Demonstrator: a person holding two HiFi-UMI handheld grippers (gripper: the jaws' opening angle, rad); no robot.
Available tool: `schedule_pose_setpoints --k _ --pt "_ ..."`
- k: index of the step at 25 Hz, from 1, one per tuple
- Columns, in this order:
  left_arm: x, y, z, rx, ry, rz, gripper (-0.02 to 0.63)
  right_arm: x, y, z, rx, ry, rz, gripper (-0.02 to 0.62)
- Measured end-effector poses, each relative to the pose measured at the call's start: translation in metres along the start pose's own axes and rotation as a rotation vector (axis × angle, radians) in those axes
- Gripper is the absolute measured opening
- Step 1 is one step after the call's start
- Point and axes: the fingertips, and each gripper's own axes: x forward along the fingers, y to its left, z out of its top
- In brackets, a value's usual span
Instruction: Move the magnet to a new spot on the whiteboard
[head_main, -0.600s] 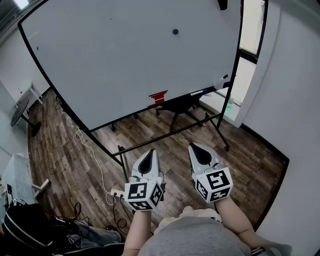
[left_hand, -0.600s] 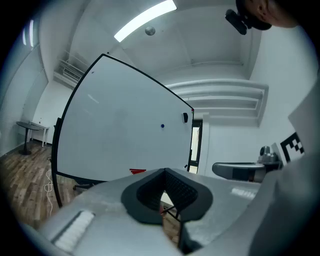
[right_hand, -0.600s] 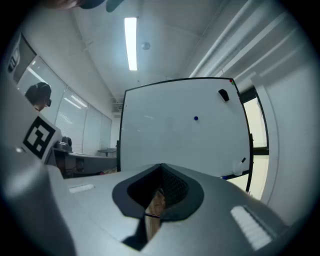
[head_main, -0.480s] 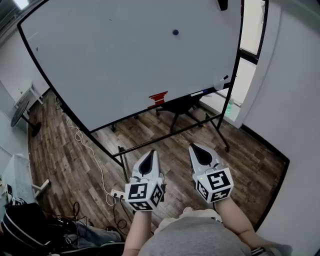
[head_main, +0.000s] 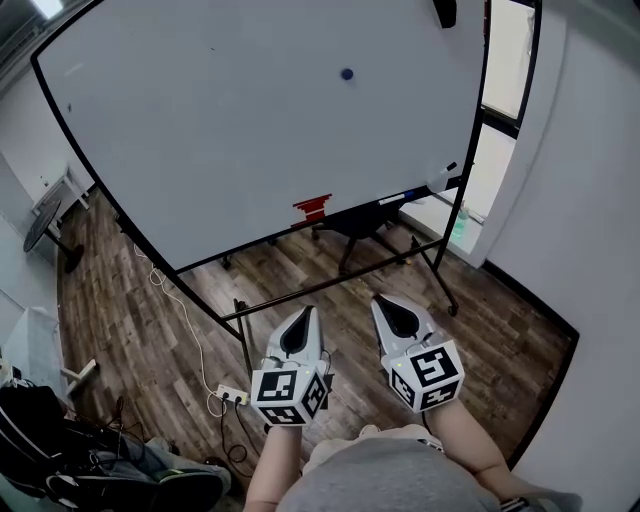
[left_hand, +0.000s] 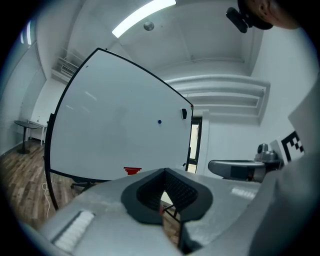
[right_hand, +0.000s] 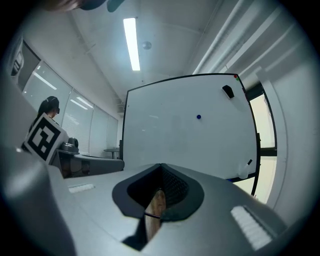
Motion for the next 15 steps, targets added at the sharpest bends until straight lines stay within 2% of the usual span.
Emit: schedule_pose_setpoints --k 15 --pt "0.035 -0.018 0.006 -0.002 0.033 0.024 0.003 0.018 -0.051 0.016 0.051 -0.042 -0.001 0.002"
